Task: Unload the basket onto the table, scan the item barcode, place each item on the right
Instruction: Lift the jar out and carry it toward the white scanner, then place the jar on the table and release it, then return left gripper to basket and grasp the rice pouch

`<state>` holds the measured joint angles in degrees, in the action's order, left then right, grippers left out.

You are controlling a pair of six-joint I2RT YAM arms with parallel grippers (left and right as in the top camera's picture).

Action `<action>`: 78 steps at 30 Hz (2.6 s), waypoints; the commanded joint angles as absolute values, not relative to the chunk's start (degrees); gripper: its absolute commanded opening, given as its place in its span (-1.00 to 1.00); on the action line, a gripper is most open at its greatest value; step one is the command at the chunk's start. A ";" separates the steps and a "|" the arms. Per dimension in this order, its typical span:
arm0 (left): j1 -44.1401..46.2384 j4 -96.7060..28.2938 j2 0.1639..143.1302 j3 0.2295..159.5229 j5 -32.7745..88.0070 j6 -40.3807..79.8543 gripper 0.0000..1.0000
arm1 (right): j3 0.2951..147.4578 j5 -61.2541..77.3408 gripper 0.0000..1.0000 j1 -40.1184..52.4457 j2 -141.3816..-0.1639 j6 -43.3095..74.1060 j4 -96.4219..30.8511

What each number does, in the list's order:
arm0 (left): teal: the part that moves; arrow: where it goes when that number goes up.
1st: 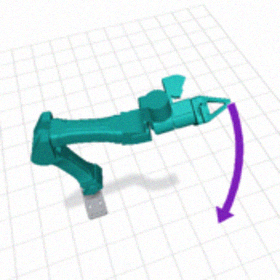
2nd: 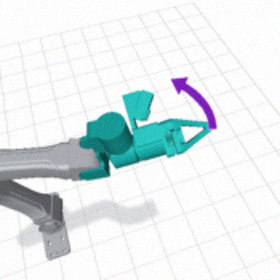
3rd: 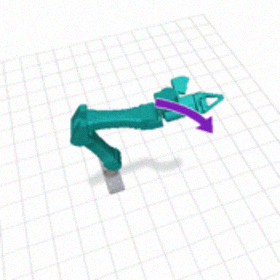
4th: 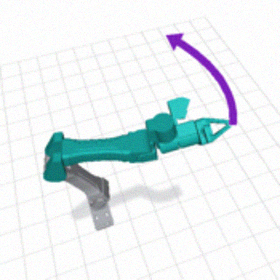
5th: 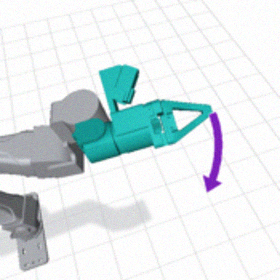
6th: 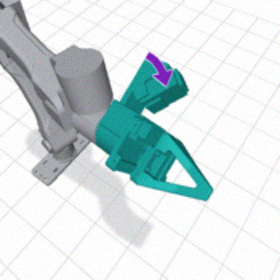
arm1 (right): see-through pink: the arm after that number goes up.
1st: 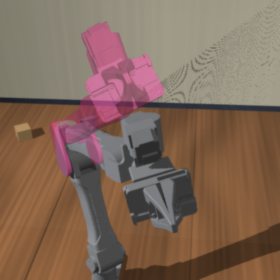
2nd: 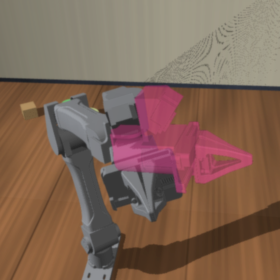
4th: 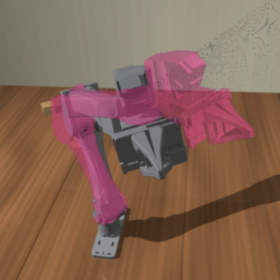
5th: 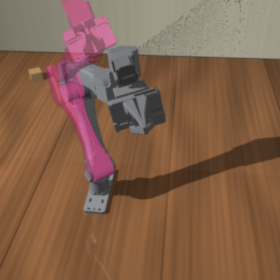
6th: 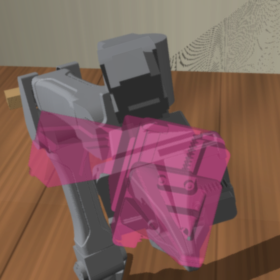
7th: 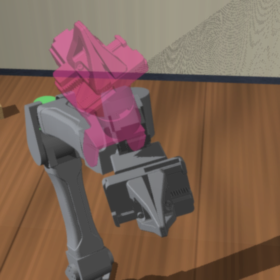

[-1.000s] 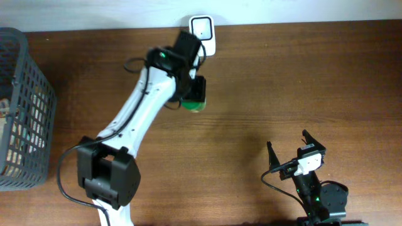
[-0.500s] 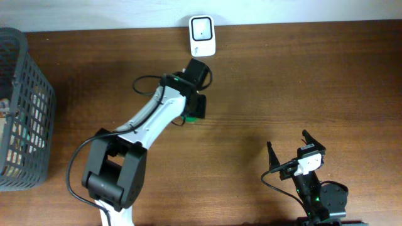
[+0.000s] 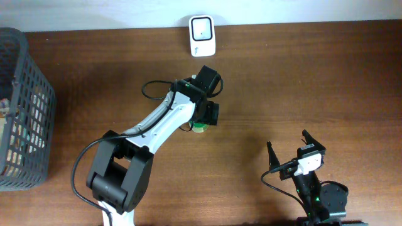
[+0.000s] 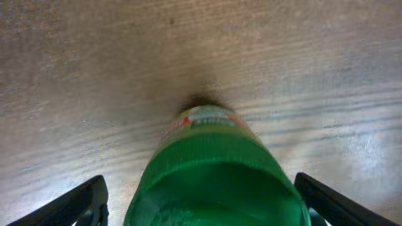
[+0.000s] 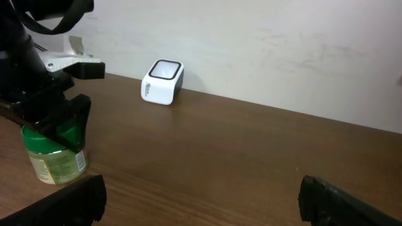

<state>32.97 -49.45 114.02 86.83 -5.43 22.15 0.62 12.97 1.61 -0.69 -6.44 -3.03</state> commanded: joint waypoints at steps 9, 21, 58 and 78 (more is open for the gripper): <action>20.86 -70.30 105.06 122.30 -8.27 20.93 0.83 | 0.32 12.91 0.96 1.87 -0.40 -6.57 -3.29; -23.38 -77.69 100.47 135.55 -16.36 21.30 0.99 | 0.32 12.91 0.96 1.87 -0.40 -6.57 -3.27; -38.59 -49.21 121.16 100.05 -14.79 -7.66 0.78 | 0.32 12.91 0.96 1.87 -0.40 -6.57 -3.27; -41.54 -50.52 122.52 104.77 -7.20 -7.64 0.39 | 0.32 12.91 0.96 1.87 -0.40 -6.57 -3.29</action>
<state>-41.50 -49.98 123.07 101.21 -11.20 -6.90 0.62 12.97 1.61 -0.69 -6.44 -3.03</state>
